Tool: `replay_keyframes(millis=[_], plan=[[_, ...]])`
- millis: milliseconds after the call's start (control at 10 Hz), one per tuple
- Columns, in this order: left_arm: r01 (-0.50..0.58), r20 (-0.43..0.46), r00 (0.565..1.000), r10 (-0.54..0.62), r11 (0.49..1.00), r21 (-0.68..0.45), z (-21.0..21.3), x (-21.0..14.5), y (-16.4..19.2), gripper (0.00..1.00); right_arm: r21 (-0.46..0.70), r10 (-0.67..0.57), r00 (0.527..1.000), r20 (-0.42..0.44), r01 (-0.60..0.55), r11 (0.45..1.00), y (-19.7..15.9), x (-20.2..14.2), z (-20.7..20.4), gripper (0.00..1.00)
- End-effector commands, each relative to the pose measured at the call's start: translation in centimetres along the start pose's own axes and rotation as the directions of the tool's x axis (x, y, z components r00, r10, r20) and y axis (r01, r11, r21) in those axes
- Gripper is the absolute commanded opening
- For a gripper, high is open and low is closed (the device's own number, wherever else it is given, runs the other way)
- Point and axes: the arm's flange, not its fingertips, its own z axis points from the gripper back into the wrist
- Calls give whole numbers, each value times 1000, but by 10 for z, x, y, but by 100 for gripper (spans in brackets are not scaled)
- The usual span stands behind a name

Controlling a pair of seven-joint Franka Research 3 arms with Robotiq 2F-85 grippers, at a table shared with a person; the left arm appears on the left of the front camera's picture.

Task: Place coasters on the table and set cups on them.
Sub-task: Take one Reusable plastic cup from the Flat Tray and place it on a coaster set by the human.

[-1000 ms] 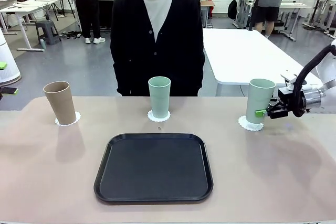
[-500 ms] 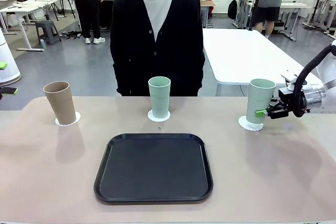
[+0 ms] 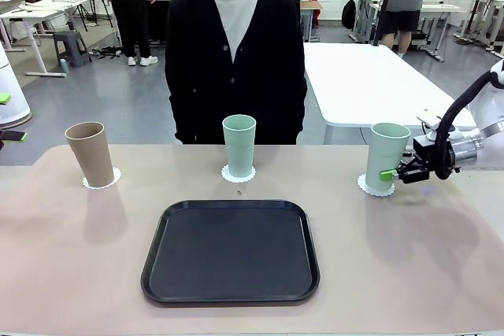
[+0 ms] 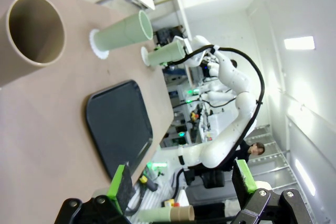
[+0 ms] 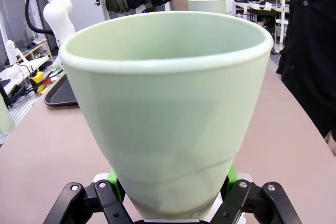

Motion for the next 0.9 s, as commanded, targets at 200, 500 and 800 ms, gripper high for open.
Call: replay_keyframes(millis=[200,500,800], plan=[[4,5,1000,-4,1000,-1,1,0,-1,100,5,40,999,10,-41,999,-10,-9,0,81],[4,5,1000,-4,1000,-1,1,0,-1,100,-1,39,999,12,-39,999,-19,-15,1,81],[4,5,1000,-4,1000,-1,1,0,-1,100,-1,38,999,7,-38,999,-22,-18,3,81]])
